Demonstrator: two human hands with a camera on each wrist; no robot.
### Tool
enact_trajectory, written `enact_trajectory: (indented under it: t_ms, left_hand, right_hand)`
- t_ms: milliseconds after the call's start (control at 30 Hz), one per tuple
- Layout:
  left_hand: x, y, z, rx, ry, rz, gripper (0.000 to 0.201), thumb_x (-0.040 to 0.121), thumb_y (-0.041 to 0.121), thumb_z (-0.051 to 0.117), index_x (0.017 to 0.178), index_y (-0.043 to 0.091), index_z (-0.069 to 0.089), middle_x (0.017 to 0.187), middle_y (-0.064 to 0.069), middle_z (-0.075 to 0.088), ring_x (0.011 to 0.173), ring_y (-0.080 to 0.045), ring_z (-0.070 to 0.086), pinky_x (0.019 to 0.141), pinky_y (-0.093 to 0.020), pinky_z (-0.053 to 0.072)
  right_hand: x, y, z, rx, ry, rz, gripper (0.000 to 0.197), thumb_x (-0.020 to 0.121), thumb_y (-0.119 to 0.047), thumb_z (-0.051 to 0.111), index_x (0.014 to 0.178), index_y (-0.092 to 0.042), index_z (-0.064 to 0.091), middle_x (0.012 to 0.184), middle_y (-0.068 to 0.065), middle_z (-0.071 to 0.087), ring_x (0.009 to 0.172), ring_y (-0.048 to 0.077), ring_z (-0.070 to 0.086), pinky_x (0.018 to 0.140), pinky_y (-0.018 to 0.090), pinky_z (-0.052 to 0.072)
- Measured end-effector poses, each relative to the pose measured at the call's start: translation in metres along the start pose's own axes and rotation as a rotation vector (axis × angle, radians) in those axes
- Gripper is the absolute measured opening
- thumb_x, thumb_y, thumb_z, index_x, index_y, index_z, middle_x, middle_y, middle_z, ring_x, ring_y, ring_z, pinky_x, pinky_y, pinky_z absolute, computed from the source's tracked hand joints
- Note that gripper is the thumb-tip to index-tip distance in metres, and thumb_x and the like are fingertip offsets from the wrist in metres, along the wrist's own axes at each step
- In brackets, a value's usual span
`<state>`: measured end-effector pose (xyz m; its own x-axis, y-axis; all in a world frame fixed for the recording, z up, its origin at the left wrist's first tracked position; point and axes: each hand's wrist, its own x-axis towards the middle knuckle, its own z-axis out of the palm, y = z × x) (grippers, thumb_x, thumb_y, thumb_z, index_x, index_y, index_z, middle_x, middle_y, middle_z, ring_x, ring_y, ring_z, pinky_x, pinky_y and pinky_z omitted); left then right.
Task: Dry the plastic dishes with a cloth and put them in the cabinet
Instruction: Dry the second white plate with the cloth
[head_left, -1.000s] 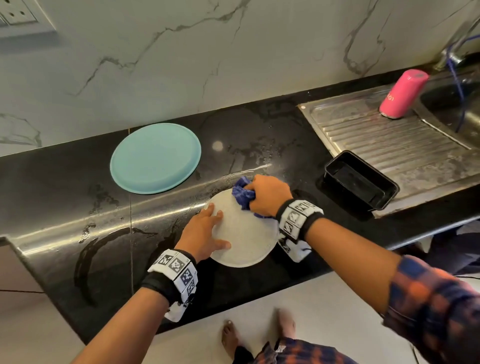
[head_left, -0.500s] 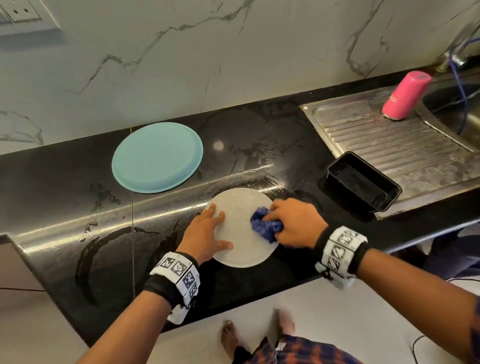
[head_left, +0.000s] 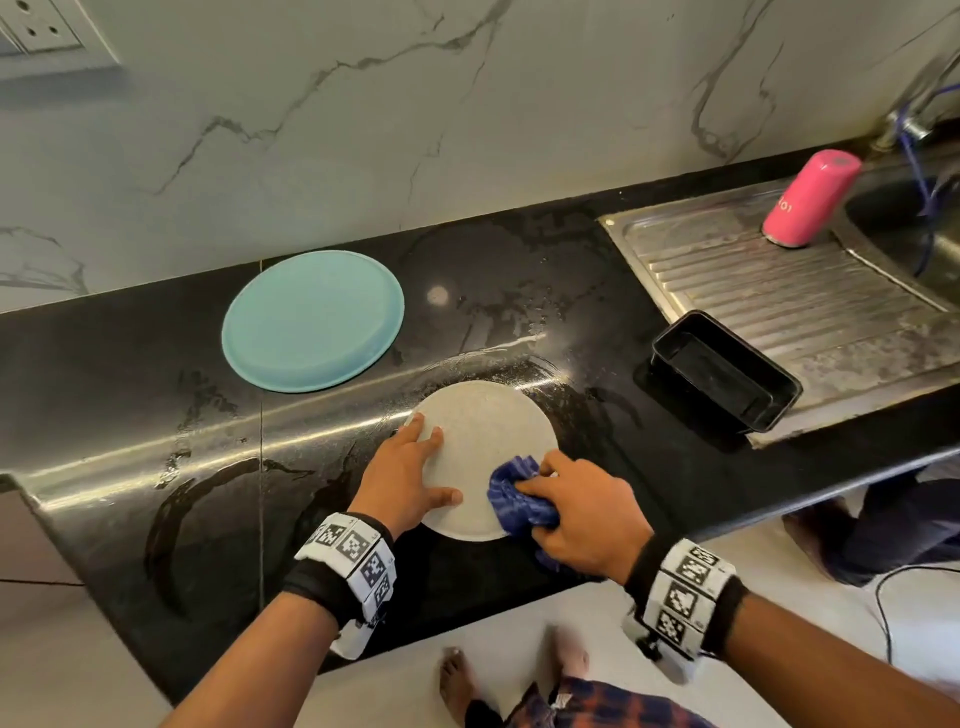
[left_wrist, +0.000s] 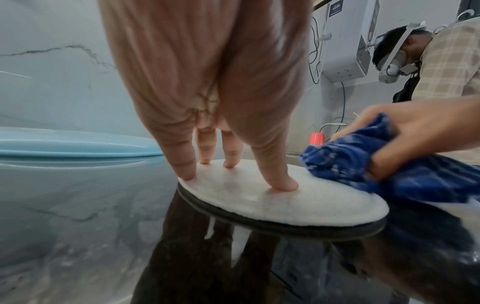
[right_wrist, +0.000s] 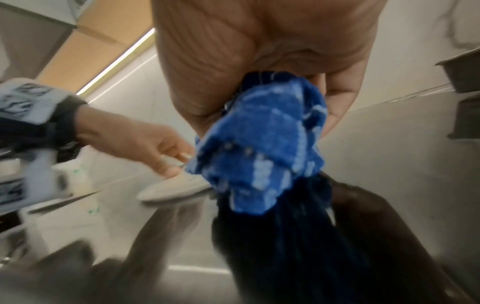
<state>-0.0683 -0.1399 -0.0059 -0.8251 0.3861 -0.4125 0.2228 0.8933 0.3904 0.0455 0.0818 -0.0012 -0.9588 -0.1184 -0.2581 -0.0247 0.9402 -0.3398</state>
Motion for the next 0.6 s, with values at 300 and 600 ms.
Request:
enact_trajectory:
  t_ms: [300,600]
  left_hand:
    - [-0.001,-0.001,-0.002,0.002,-0.017,0.002,0.095,0.078,0.050,0.077,0.156,0.027,0.027,0.166,0.006,0.005,0.150,-0.022,0.015,0.120,-0.040,0.018]
    - [-0.023,0.005,0.011,-0.059,0.117,-0.058,0.082,0.085,0.053,0.069,0.152,0.021,0.036,0.163,0.001,0.020,0.148,-0.021,0.019,0.120,-0.037,0.019]
  right_hand:
    - [0.081,0.019,-0.034,0.064,0.124,0.206,0.036,0.079,-0.039,0.063,0.114,-0.032,0.066,0.100,-0.002,0.060,0.094,0.023,0.061,0.078,0.032,0.047]
    - [0.084,0.015,-0.029,-0.037,0.141,0.267,0.030,0.080,-0.052,0.065,0.099,-0.028,0.064,0.097,-0.005,0.058,0.090,0.021,0.061,0.070,0.033,0.042]
